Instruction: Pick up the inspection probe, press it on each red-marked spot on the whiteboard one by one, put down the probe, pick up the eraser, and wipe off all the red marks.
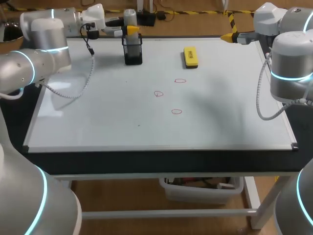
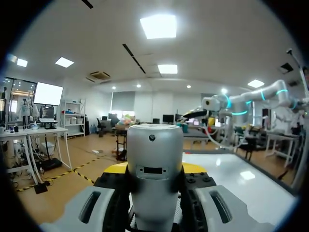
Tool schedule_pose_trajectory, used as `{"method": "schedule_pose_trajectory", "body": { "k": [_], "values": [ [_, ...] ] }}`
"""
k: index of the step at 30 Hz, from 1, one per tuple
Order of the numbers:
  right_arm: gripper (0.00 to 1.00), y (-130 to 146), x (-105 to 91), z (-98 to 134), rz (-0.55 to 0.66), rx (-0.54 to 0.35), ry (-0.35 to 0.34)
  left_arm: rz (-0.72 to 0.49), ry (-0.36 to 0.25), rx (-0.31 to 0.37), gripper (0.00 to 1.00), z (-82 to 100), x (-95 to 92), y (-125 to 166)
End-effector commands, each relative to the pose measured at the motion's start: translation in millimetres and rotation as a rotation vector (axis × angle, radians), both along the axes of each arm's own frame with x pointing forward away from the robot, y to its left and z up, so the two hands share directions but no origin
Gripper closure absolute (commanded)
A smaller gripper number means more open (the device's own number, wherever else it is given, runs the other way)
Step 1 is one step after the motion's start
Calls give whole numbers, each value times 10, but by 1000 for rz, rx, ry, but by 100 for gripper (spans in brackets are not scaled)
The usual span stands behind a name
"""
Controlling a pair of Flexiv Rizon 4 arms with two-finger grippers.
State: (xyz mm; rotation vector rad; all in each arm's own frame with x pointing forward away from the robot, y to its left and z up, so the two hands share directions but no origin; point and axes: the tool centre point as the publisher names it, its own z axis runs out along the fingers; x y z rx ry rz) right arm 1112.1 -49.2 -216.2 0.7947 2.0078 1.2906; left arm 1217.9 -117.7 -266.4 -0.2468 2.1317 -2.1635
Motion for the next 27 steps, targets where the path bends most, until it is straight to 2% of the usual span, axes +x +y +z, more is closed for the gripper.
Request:
{"method": "schedule_pose_trajectory", "body": {
  "k": [1, 6, 9, 15, 18, 20, 23, 27],
  "values": [
    [0, -4, 4, -2, 1, 0, 0, 11, -11, 12, 100, 234, -93, 7],
    [0, -4, 4, -2, 1, 0, 0, 12, -49, 12, 100, 481, -146, 9],
    [0, -4, 4, -2, 1, 0, 0, 16, -34, 34, 100, 617, -146, 4],
    [0, -4, 4, -2, 1, 0, 0, 27, -70, 2, 100, 898, -205, 30],
    [0, -4, 4, -2, 1, 0, 0, 36, -65, 0, 100, 1026, -211, 50],
    [0, -4, 4, -2, 1, 0, 0, 43, -37, -3, 100, 1099, -211, 69],
    [0, -4, 4, -2, 1, 0, 0, 59, -38, -22, 100, 1213, -235, 128],
    [0, -4, 4, -2, 1, 0, 0, 76, -68, -36, 100, 1337, -295, 230]
  ]
}}
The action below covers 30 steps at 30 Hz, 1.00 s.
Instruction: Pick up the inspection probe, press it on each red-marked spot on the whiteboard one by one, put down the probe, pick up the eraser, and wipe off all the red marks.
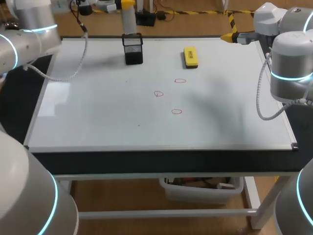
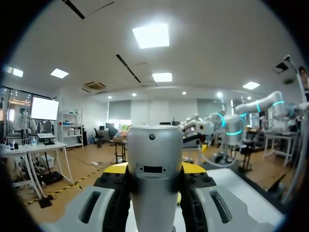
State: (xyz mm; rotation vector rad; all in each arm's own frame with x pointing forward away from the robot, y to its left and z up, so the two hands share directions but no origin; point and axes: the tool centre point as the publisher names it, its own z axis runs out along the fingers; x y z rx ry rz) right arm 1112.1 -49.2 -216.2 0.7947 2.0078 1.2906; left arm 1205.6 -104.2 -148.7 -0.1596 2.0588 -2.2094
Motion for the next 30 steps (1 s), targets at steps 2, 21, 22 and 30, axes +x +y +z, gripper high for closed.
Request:
{"method": "schedule_pose_trajectory", "body": {
  "k": [2, 21, 22, 30],
  "values": [
    [0, -4, 4, -2, 1, 0, 0, 100, -9, 6, 100, 216, -227, 166],
    [0, -4, 4, -2, 1, 0, 0, 237, -38, 45, 100, -15, -800, 1079],
    [0, -4, 4, -2, 1, 0, 0, 246, -41, 39, 100, -37, -840, 1129],
    [0, -4, 4, -2, 1, 0, 0, 298, -51, 27, 100, -233, -996, 1390]
  ]
}}
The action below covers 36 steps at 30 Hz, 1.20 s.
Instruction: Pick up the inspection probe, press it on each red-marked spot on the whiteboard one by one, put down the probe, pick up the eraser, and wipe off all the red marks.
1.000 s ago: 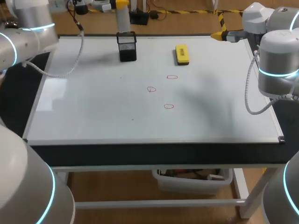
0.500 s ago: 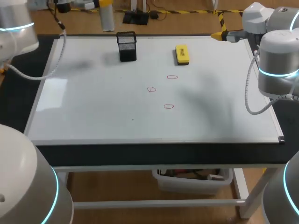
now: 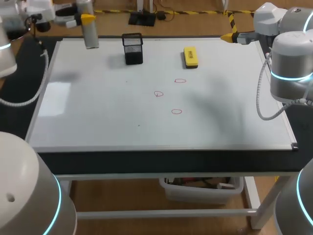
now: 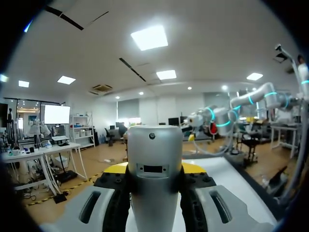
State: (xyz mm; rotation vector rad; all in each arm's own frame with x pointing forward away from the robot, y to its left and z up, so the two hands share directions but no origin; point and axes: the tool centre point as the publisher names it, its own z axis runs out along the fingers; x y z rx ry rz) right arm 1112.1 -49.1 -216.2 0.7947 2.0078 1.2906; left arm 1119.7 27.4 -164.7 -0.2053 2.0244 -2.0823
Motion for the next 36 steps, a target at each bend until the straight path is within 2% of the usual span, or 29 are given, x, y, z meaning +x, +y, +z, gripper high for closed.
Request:
{"method": "schedule_pose_trajectory", "body": {
  "k": [1, 10, 13, 20, 21, 23, 27, 28, 31, 36],
  "values": [
    [0, -4, 4, -2, 1, 0, 0, 197, -11, -25, 100, -96, -143, 90],
    [0, -4, 4, -2, 1, 0, 0, 207, -13, -31, 100, -216, -114, 167],
    [0, -4, 4, -2, 1, 0, 0, 223, 19, -26, 100, -221, -70, 183],
    [0, -4, 4, -2, 1, 0, 0, 235, 9, -23, 100, -203, -62, 189],
    [0, -46, 63, -20, 34, -52, 22, 235, 9, -23, 100, -203, -62, 189],
    [0, -121, 230, -100, 119, -175, 131, 235, 9, -23, 100, -203, -62, 189],
    [0, -202, 505, -152, 308, -349, 208, 235, 9, -23, 100, -203, -62, 189],
    [0, -196, 583, -190, 386, -387, 250, 235, 9, -23, 100, -203, -62, 189],
    [0, -128, 710, -294, 556, -482, 303, 235, 9, -23, 100, -203, -62, 189],
    [0, 19, 854, -405, 790, -623, 355, 235, 9, -23, 100, -203, -62, 189]
  ]
}}
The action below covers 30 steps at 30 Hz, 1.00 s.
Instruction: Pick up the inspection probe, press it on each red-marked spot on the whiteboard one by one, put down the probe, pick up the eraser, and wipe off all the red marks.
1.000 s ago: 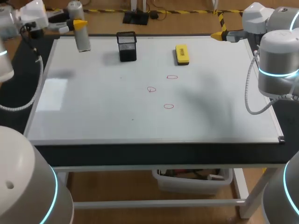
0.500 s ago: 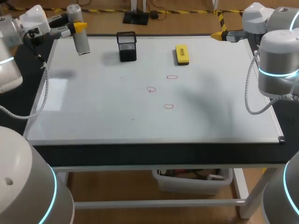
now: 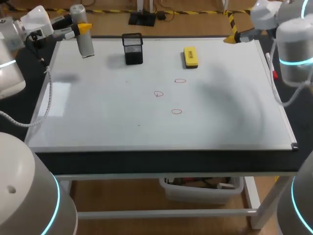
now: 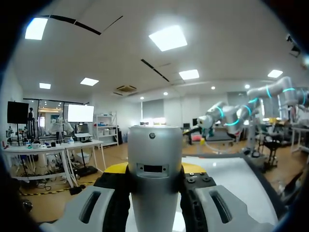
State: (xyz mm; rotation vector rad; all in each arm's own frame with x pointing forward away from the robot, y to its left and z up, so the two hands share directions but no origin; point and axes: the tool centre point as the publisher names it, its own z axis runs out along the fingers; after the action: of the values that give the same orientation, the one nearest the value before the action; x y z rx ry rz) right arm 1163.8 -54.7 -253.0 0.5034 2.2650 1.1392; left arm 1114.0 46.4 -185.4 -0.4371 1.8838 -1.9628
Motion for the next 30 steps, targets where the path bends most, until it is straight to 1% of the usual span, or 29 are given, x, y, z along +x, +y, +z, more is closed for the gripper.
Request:
{"method": "schedule_pose_trajectory", "body": {
  "k": [1, 4, 6, 8, 10, 12, 13, 15, 19, 21, 22, 23, 25, 30],
  "values": [
    [0, 103, 363, -48, 587, -453, 351, 1, -3, -1, 100, 3, -5, -1],
    [0, 170, 430, -93, 713, -549, 385, 1, -3, -1, 100, 3, -5, -1],
    [0, 213, 460, -132, 788, -663, 404, 1, -3, -1, 100, 3, -5, -1],
    [0, 254, 484, -158, 850, -752, 418, 1, -3, -1, 100, 3, -5, -1],
    [0, 301, 507, -177, 902, -840, 427, 1, -3, -1, 100, 3, -5, -1],
    [0, 333, 524, -237, 960, -963, 436, 1, -3, -1, 100, 3, -5, -1],
    [0, 351, 525, -245, 974, -1007, 438, 1, -3, -1, 100, 3, -5, -1],
    [0, 395, 534, -276, 1018, -1093, 429, 1, -3, -1, 100, 3, -5, -1],
    [0, 488, 529, -293, 1095, -1212, 370, 1, -3, -1, 100, 3, -5, -1],
    [0, 517, 507, -324, 1133, -1279, 355, 1, -3, -1, 100, 3, -5, -1],
    [0, 534, 506, -330, 1132, -1285, 341, 1, -3, -1, 100, 3, -5, -1],
    [0, 557, 498, -325, 1133, -1269, 337, 1, -3, -1, 100, 3, -5, -1],
    [0, 590, 454, -295, 1151, -1204, 365, 1, -3, -1, 100, 3, -5, -1],
    [0, 590, 454, -295, 1151, -1204, 365, 1, -3, -1, 100, 3, -5, -1]
  ]
}}
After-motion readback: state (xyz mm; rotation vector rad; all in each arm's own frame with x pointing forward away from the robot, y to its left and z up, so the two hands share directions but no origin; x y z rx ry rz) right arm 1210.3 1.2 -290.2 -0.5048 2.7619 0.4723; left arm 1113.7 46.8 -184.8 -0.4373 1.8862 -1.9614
